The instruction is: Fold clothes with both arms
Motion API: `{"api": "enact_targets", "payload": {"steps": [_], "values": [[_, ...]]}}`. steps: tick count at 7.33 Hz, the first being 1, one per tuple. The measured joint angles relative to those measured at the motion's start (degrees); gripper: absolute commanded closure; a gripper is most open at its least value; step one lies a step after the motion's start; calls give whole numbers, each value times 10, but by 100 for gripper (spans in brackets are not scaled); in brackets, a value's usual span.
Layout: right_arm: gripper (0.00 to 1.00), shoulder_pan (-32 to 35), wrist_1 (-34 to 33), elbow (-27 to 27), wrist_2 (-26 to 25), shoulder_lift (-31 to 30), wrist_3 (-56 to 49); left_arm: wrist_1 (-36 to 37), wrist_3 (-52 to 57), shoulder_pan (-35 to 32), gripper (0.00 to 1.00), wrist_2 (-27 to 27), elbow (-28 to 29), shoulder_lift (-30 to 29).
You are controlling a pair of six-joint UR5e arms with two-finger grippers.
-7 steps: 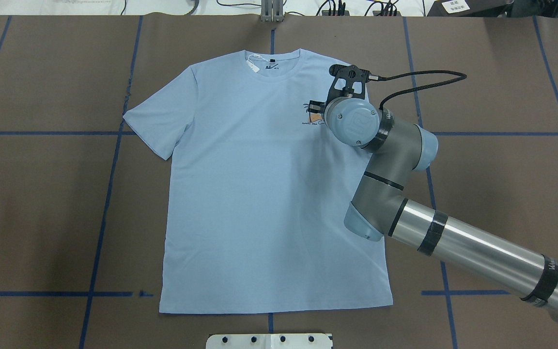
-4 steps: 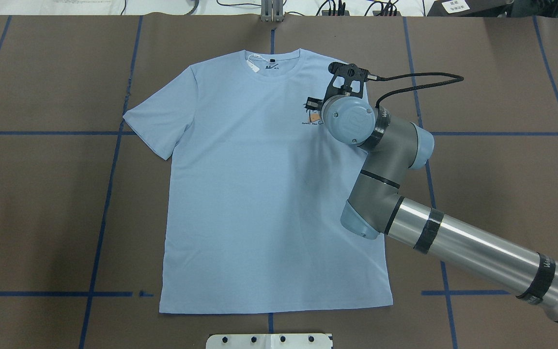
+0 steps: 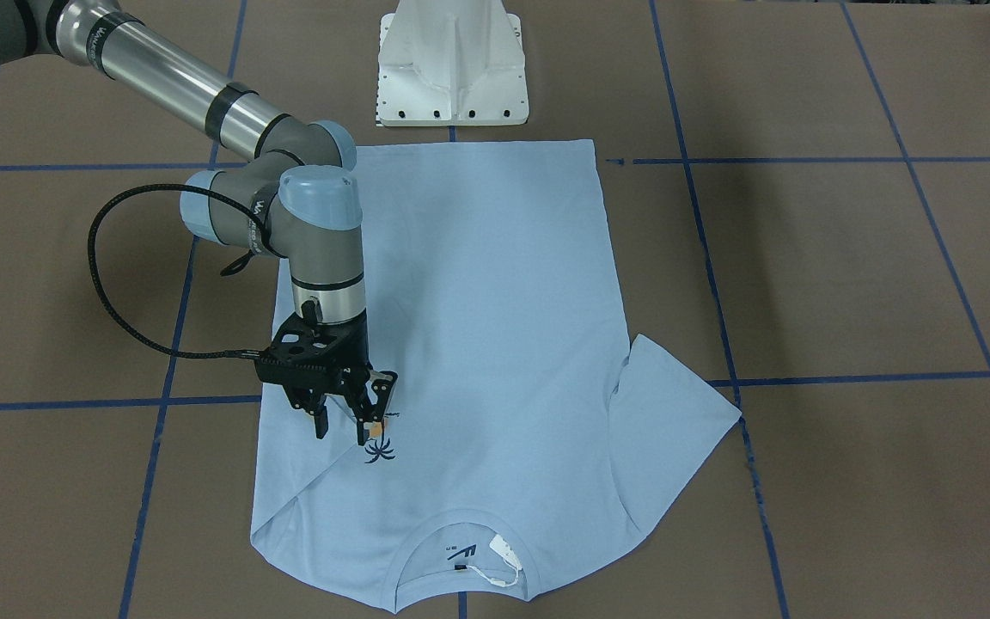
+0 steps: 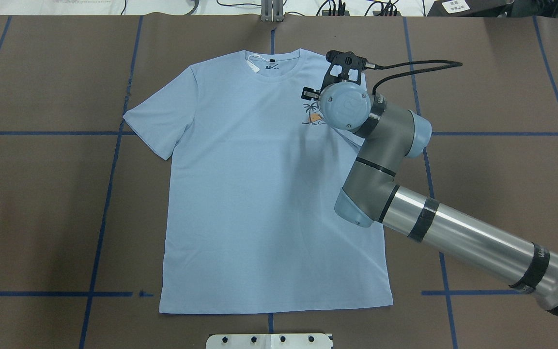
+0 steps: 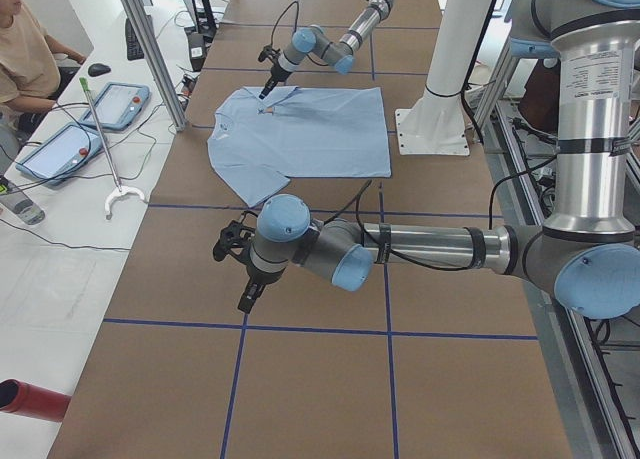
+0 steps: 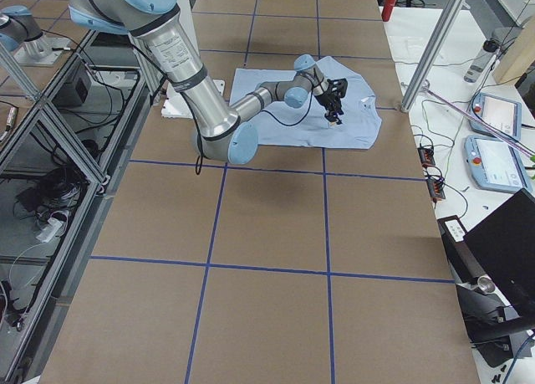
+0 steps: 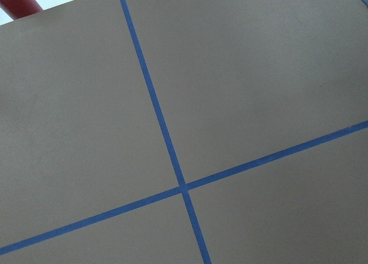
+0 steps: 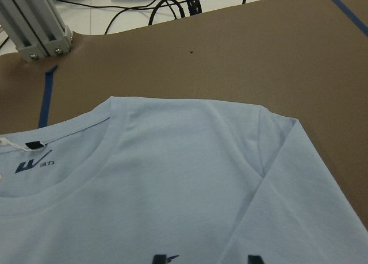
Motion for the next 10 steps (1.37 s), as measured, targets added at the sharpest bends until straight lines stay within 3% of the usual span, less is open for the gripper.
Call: {"api": "enact_targets", "payload": {"steps": [3, 4, 6, 8, 9, 10], "values": [[0, 97, -67, 36, 174, 0, -159, -15, -14, 3, 0, 0, 0, -26], [0, 142, -68, 55, 238, -19, -223, -46, -47, 5, 0, 1, -4, -43], [0, 232, -67, 76, 352, -63, -348, -180, -121, 34, 0, 5, 0, -63], [0, 303, -65, 82, 425, -106, -445, -241, -197, 99, 0, 8, 11, -102], [0, 338, -64, 83, 465, -131, -495, -246, -286, 150, 3, 38, 21, -123], [0, 368, -64, 85, 497, -154, -527, -248, -372, 203, 23, 97, 33, -143]]}}
